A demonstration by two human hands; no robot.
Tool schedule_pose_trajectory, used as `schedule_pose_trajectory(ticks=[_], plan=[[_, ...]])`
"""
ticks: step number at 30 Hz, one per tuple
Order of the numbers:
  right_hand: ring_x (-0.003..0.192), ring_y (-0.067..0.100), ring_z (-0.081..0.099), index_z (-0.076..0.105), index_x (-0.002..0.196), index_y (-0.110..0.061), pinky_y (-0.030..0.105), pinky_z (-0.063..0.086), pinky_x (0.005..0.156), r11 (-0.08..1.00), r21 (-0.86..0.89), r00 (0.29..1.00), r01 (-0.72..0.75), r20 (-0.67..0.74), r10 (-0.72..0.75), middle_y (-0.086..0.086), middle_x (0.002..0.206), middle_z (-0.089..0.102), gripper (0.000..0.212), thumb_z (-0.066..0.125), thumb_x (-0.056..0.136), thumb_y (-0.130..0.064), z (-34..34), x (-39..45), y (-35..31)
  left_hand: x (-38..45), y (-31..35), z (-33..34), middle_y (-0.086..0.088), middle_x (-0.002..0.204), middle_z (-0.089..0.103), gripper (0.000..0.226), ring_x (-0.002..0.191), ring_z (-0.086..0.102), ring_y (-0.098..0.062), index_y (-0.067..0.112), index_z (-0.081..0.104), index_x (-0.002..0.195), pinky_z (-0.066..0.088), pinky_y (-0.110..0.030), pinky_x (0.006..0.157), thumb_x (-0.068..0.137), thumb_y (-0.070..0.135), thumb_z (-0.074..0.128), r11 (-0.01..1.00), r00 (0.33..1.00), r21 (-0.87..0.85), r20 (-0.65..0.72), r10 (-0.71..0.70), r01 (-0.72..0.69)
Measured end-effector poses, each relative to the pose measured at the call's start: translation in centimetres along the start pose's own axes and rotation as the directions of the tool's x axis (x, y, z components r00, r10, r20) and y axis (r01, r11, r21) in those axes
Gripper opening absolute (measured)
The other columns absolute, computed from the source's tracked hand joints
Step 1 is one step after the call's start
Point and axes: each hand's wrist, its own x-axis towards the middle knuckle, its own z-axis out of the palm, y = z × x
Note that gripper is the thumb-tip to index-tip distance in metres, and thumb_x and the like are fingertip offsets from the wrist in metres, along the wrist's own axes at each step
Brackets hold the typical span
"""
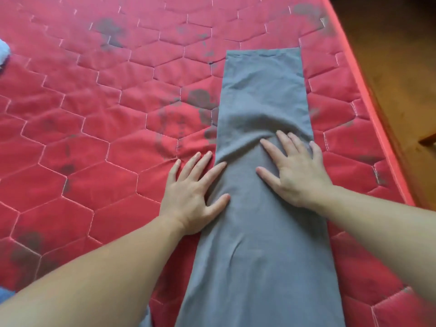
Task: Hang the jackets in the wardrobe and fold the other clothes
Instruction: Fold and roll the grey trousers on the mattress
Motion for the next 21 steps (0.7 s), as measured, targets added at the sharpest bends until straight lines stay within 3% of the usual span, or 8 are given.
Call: schedule_pose_trajectory(ticks=[5,7,11,14,16,17,19,21], plan=[[0.149,0.025,0.006,0.02,0.151,-0.035,0.046,0.012,0.118,0.989,0.075,0.991,-0.129,-0.027,0.131,0.007,0.162,0.007,0.067,0.04,0.092,-0.06,-3.2,8.3,2.4,0.0,-0.5,0.4,0.002,0.157,0.033,0.07,0.146,0.026,-0.02,0.038,0.037,0.146,0.018,-0.052,0.114,0.082,0.063,0.044,0.999,0.998,-0.016,-0.055,0.043,-0.044],[0.147,0.028,0.012,0.023,0.15,-0.03,0.046,0.017,0.116,0.945,0.195,0.96,-0.262,-0.045,0.276,0.011,0.16,0.014,0.071,0.049,0.089,-0.057,-4.3,11.1,2.8,0.1,-0.6,0.7,0.001,0.156,0.035,0.07,0.145,0.028,-0.021,0.037,0.038,0.146,0.02,-0.053,0.114,0.081,0.062,0.046,0.998,0.994,-0.012,-0.088,0.058,-0.059],[0.126,0.031,0.046,0.044,0.134,-0.012,0.037,0.039,0.098,0.636,0.596,0.784,-0.49,-0.017,0.62,0.014,0.136,0.046,0.064,0.065,0.081,-0.039,-6.6,15.1,3.2,0.0,-0.7,0.9,-0.001,0.154,0.037,0.071,0.143,0.033,-0.022,0.036,0.043,0.144,0.021,-0.054,0.113,0.078,0.061,0.049,0.997,0.992,-0.018,-0.107,0.069,-0.071],[0.084,0.022,0.063,0.066,0.11,-0.006,0.028,0.046,0.061,0.353,0.842,0.777,-0.408,0.117,0.618,0.008,0.103,0.068,0.034,0.067,0.079,-0.02,-7.4,16.0,2.8,0.2,-0.6,0.8,-0.001,0.154,0.039,0.071,0.142,0.033,-0.022,0.035,0.044,0.143,0.021,-0.053,0.113,0.077,0.061,0.049,0.997,0.992,-0.024,-0.108,0.064,-0.067],[0.074,0.014,0.058,0.071,0.091,-0.01,0.027,0.043,0.056,0.403,0.87,0.839,-0.286,0.024,0.544,0.005,0.085,0.069,0.014,0.064,0.079,-0.011,-7.6,15.0,1.7,0.2,-0.6,0.7,-0.001,0.153,0.04,0.071,0.142,0.033,-0.022,0.035,0.044,0.143,0.022,-0.053,0.113,0.077,0.061,0.048,0.998,0.991,-0.019,-0.115,0.063,-0.066],[0.072,0.011,0.053,0.069,0.082,-0.013,0.029,0.039,0.057,0.511,0.838,0.871,-0.193,-0.093,0.482,0.003,0.076,0.064,0.006,0.063,0.08,-0.013,-7.7,14.1,1.0,0.2,-0.7,0.7,-0.002,0.153,0.041,0.07,0.142,0.034,-0.023,0.035,0.044,0.143,0.022,-0.053,0.113,0.078,0.061,0.047,0.998,0.991,-0.02,-0.113,0.065,-0.068],[0.069,0.012,0.046,0.06,0.072,-0.017,0.03,0.031,0.058,0.749,0.662,0.907,0.019,-0.327,0.266,0.0,0.065,0.051,0.011,0.063,0.082,-0.019,-7.8,11.2,-0.7,0.2,-0.7,0.7,-0.003,0.152,0.042,0.07,0.141,0.035,-0.023,0.034,0.045,0.143,0.023,-0.053,0.113,0.078,0.061,0.045,0.997,0.991,-0.035,-0.115,0.065,-0.07],[0.068,0.022,0.05,0.058,0.071,-0.015,0.035,0.033,0.06,0.842,0.505,0.904,0.189,-0.425,0.052,-0.001,0.066,0.048,0.014,0.061,0.081,-0.023,-6.7,7.1,-2.4,0.2,-0.6,1.1,-0.003,0.153,0.041,0.07,0.142,0.035,-0.023,0.035,0.045,0.143,0.023,-0.053,0.113,0.079,0.062,0.042,0.997,0.99,-0.027,-0.124,0.069,-0.073]])
